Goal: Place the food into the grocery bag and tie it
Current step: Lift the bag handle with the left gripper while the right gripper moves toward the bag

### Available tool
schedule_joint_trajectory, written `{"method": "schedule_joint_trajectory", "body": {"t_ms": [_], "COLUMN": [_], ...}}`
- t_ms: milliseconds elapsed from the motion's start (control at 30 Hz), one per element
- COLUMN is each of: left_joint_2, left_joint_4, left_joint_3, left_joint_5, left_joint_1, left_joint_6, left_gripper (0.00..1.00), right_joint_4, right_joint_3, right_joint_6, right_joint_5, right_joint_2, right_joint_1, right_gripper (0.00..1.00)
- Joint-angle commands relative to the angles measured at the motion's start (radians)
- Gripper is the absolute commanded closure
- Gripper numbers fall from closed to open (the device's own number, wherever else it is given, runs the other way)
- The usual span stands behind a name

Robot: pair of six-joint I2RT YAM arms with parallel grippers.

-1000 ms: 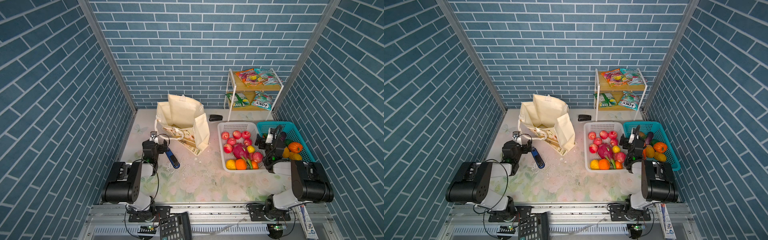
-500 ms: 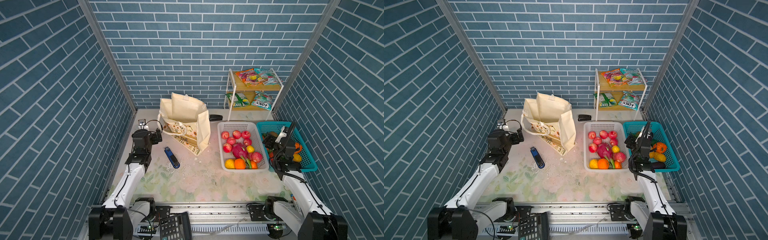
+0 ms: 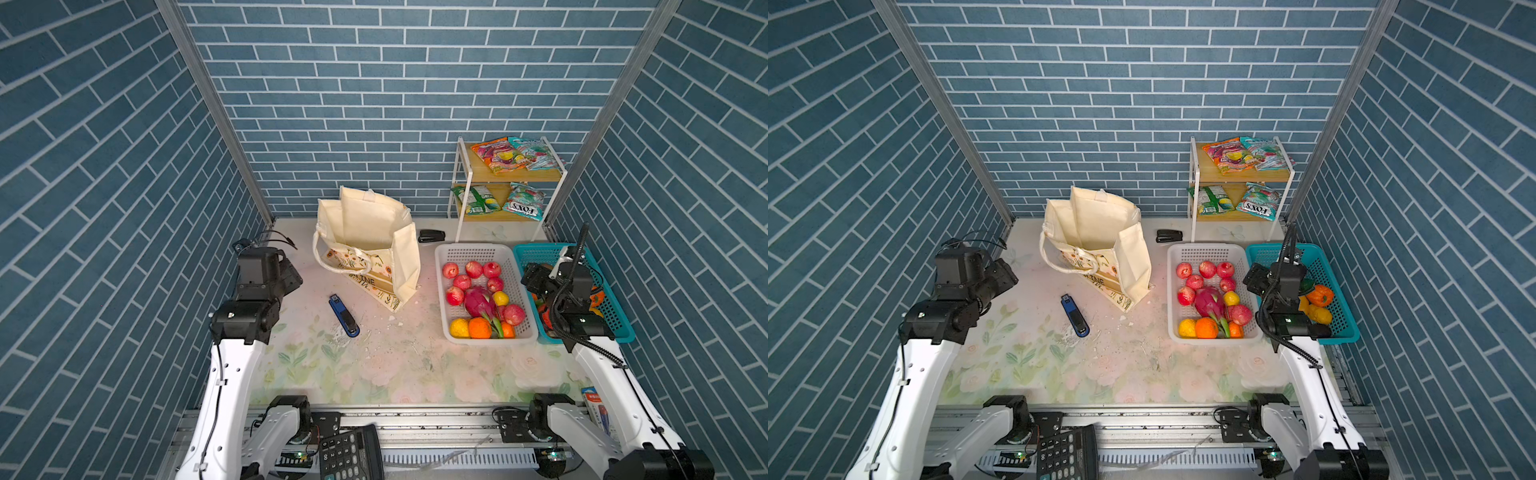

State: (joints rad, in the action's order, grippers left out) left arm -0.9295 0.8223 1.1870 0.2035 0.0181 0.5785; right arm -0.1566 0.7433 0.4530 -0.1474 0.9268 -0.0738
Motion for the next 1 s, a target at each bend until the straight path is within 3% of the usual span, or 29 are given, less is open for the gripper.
{"method": "schedule_joint_trajectory", "body": {"t_ms": [0, 200, 333, 467, 633, 967], "left_joint_2": [0.002, -0.060, -0.148, -0.247, -0.421, -0.636], "left_joint_4": [0.233, 0.242, 0.186, 0.060, 0.002, -0.022], "left_joint_3": [0.074, 0.178, 0.213, 0.212, 0.309, 0.397], "left_joint_5": [-0.076, -0.133, -0.092, -0.135, -0.188, -0.299], "left_joint_1": [0.002, 0.043, 0.133, 0.168, 0.186, 0.179], "left_joint_6": [0.274, 0.543, 0.718, 0.861, 0.885, 0.875], "left_gripper": [0.33, 0.39, 0.36, 0.30, 0.20, 0.24], "right_joint_4": [-0.072, -0.089, -0.121, -0.139, -0.192, -0.258], "right_joint_3": [0.058, 0.122, 0.187, 0.237, 0.316, 0.375], "right_joint_6": [0.088, 0.173, 0.202, 0.202, 0.169, 0.161], "right_joint_5": [0.010, 0.082, 0.109, 0.071, 0.044, -0.088], "right_joint_2": [0.019, 0.085, 0.144, 0.175, 0.221, 0.248], "right_joint_1": [-0.032, -0.109, -0.181, -0.259, -0.330, -0.425], "right_gripper": [0.22, 0.23, 0.23, 0.23, 0.23, 0.23]}}
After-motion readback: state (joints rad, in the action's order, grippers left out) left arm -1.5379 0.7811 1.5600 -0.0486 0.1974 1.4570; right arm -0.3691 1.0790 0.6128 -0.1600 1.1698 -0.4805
